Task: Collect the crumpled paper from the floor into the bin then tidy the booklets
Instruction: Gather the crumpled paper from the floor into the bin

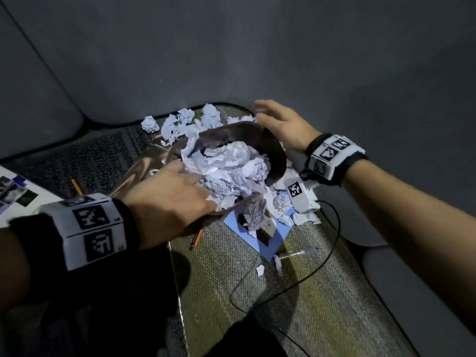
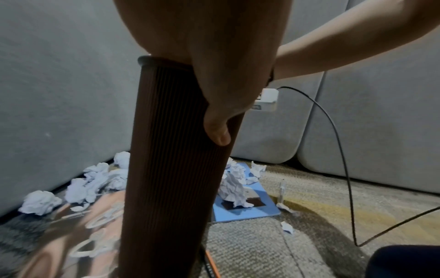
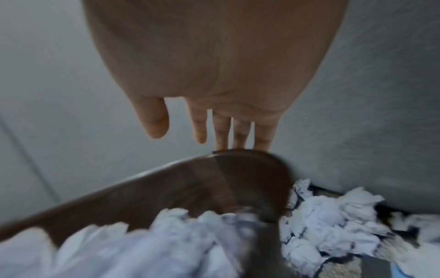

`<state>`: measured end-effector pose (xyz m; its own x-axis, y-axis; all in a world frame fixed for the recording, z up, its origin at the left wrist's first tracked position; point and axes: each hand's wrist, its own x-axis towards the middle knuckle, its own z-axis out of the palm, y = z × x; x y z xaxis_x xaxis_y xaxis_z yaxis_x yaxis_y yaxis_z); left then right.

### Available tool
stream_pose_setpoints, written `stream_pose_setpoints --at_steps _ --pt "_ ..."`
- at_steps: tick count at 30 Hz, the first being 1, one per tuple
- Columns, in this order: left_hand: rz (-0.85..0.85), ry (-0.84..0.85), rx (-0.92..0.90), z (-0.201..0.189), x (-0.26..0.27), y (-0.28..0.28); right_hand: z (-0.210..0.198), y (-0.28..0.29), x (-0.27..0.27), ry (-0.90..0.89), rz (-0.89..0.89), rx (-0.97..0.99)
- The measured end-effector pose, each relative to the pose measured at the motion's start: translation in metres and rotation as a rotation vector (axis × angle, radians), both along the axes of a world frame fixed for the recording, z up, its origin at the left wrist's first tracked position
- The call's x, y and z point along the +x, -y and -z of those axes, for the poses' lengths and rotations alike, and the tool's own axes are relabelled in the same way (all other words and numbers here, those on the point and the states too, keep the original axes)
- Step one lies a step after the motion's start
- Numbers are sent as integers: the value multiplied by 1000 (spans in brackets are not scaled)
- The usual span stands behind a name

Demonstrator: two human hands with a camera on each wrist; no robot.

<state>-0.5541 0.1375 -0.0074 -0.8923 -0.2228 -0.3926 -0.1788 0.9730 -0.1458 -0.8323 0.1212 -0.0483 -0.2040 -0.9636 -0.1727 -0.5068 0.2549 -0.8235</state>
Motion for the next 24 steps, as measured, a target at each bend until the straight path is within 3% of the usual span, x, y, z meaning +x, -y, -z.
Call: stream_pose_setpoints --at_steps 2,3,4,7,10,12,14,18,20,24 --pt "8 -166 21 -8 11 13 16 -19 -24 110 178 -17" --pt "11 -201 24 -11 15 18 29 -32 -36 75 249 19" --pt "12 -228 33 -14 18 22 47 -48 -50 -32 274 95" --pt "4 -206 -6 -11 23 35 109 -106 -77 -594 113 559" --pt "-43 -216 -78 -6 20 44 161 -157 -68 -675 11 820" --pt "-43 -200 -90 0 19 45 187 -175 -57 -712 19 760" --pt "-23 -190 -73 4 17 43 198 -182 -48 -692 148 635" --pt "51 -239 -57 9 18 41 190 -187 -30 -610 398 343" --pt "69 -256 -63 12 18 41 179 -191 -8 -593 319 260" --pt "83 -242 -80 13 16 40 185 -207 46 -651 -100 464"
